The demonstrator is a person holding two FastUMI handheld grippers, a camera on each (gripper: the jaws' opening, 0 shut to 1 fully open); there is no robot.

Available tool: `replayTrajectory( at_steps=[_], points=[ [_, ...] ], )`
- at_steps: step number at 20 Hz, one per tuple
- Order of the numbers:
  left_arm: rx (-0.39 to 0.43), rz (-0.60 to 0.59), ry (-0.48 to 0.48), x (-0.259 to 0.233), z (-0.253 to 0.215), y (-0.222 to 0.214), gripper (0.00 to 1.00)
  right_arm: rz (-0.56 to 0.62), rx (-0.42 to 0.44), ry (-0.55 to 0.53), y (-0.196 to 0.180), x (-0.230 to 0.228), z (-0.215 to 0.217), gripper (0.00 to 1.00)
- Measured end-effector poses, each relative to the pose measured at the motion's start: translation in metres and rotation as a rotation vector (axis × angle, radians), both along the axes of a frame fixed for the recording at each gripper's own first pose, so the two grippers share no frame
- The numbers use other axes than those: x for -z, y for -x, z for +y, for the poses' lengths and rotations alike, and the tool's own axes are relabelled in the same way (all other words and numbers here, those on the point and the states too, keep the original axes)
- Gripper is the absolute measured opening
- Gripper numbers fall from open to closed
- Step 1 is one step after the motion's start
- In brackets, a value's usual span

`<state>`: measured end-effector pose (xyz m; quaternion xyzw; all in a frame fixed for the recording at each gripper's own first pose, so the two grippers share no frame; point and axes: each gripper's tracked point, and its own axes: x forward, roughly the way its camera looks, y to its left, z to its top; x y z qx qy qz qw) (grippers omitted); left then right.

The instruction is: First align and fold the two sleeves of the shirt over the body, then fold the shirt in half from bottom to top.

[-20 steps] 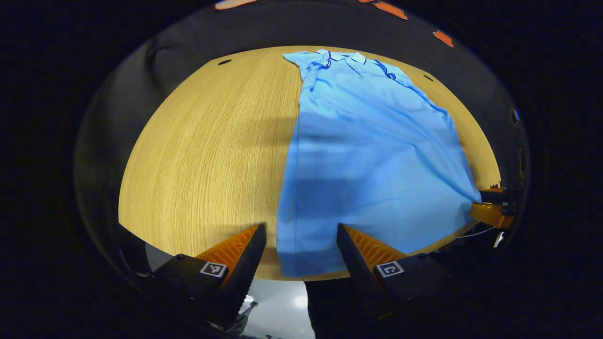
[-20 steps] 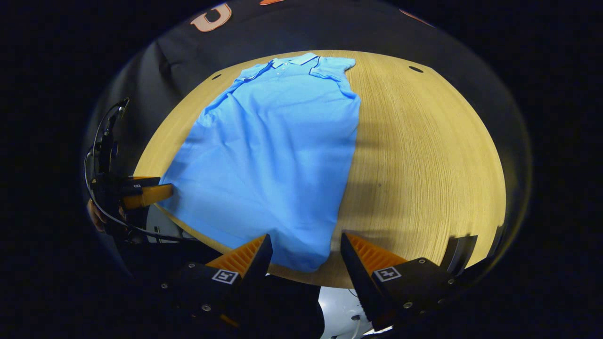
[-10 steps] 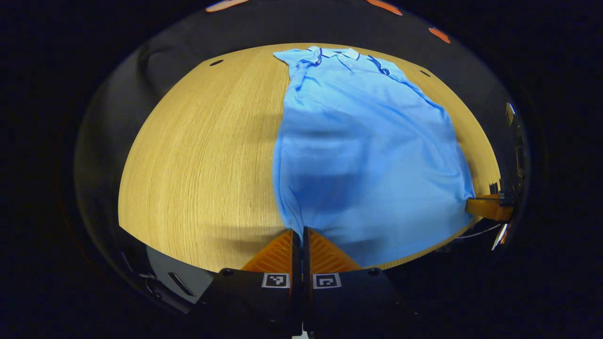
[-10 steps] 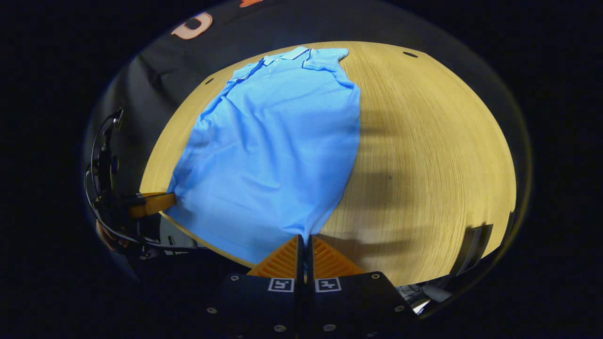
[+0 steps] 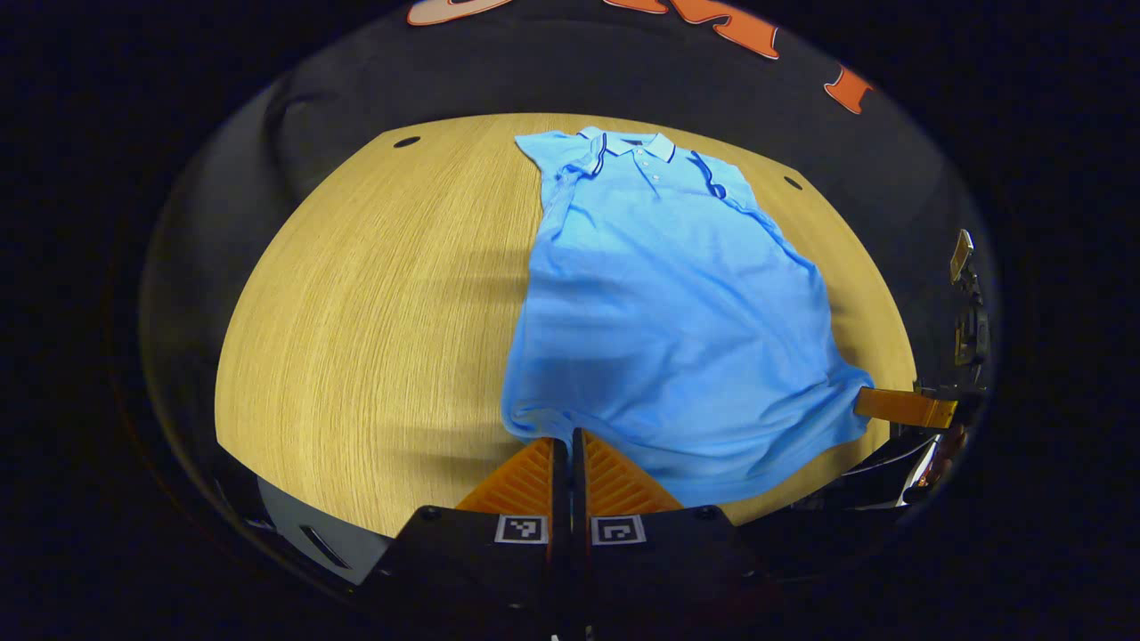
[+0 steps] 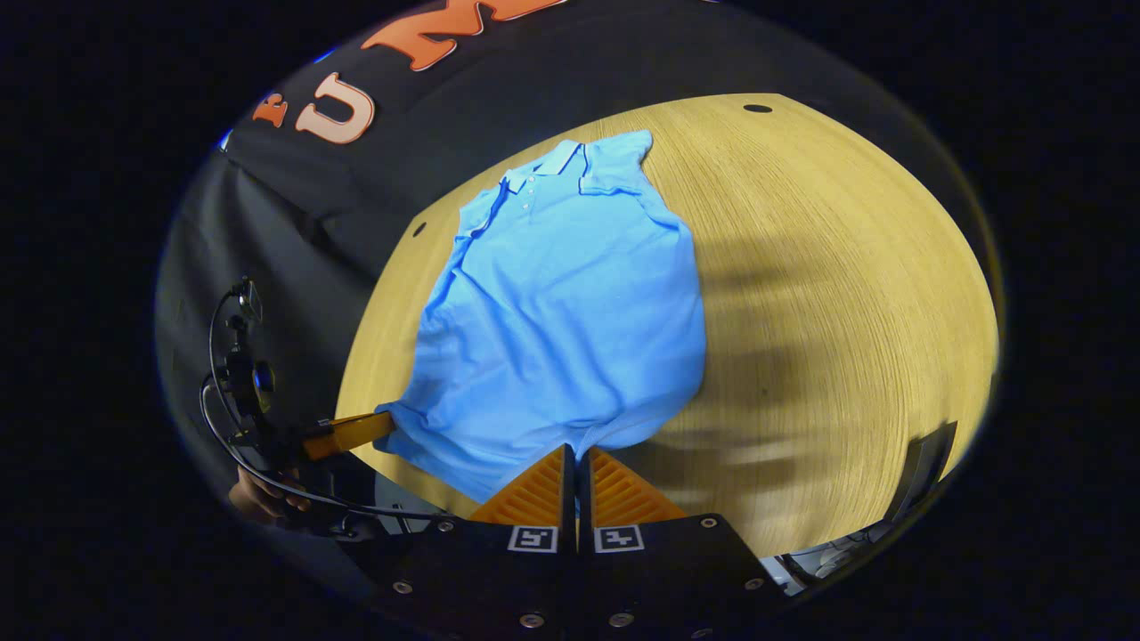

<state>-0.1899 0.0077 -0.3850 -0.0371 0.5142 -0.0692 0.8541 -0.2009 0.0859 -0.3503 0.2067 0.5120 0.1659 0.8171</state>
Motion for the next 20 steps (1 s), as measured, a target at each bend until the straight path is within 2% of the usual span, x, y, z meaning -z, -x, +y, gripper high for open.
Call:
replayTrajectory(
  at_steps=[4, 6, 12, 20],
  points=[
    [0.026, -0.081, 0.009, -0.026, -0.006, -0.036, 0.04, -0.060, 0.022, -0.022, -0.030, -0.024, 0.000, 0.00],
    [0.035, -0.112, 0.013, -0.034, -0.009, -0.051, 0.04, -0.090, 0.003, 0.011, -0.045, -0.028, -0.003, 0.01],
    [0.025, -0.194, 0.032, -0.065, -0.006, -0.104, 0.04, -0.186, 0.020, 0.035, -0.099, -0.064, -0.008, 0.01],
    [-0.005, -0.314, 0.073, -0.123, -0.001, -0.197, 0.04, -0.290, 0.061, 0.055, -0.174, -0.105, -0.018, 0.01]
  ],
)
